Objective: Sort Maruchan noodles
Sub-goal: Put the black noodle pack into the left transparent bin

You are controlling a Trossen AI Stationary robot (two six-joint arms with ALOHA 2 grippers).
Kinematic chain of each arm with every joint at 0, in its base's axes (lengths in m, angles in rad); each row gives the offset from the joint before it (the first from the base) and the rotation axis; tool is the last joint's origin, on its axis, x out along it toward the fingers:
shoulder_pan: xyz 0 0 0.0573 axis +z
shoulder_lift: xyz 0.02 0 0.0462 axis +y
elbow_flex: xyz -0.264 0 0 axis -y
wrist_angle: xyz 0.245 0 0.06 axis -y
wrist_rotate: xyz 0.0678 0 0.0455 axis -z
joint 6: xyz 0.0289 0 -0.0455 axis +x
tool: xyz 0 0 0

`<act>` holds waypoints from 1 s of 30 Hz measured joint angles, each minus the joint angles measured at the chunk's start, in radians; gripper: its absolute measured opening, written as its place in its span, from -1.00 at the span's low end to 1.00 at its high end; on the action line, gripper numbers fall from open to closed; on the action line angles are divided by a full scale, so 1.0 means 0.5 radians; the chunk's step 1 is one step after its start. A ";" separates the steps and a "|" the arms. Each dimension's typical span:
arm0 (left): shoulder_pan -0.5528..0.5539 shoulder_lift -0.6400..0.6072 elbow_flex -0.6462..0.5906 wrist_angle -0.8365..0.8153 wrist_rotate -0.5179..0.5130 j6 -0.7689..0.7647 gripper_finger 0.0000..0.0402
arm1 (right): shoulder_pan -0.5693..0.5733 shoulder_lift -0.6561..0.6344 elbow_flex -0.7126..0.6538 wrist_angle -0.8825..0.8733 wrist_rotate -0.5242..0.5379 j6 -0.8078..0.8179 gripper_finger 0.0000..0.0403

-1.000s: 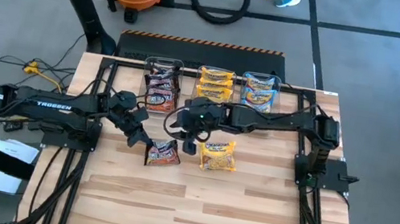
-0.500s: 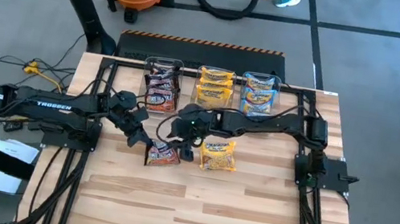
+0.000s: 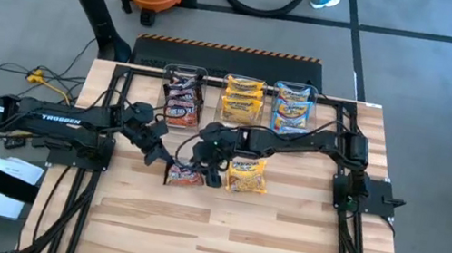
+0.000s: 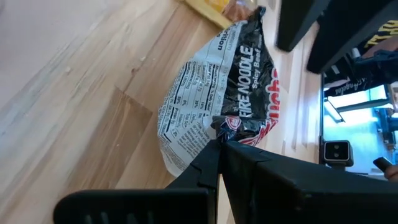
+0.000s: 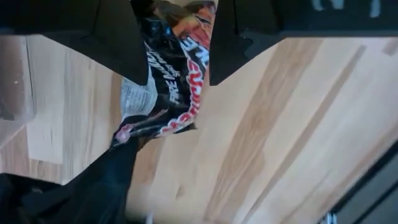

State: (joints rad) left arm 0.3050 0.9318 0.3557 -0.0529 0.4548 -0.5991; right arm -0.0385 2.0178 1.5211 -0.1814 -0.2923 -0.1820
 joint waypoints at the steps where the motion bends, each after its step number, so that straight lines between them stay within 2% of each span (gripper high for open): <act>1: 0.000 -0.001 0.000 0.007 -0.010 0.000 -1.00 | 0.000 0.000 0.000 -0.011 0.002 -0.029 -0.03; 12: 0.000 -0.001 0.000 0.027 -0.035 0.005 -1.00 | -0.023 0.000 0.000 -0.053 0.075 -0.194 -0.02; 30: 0.000 -0.001 0.000 0.055 -0.040 0.023 -1.00 | -0.061 0.000 -0.008 -0.198 0.118 -0.134 -0.02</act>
State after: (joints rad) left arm 0.3050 0.9314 0.3557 -0.0252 0.4346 -0.5877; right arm -0.0690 2.0178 1.5173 -0.2804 -0.2333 -0.2491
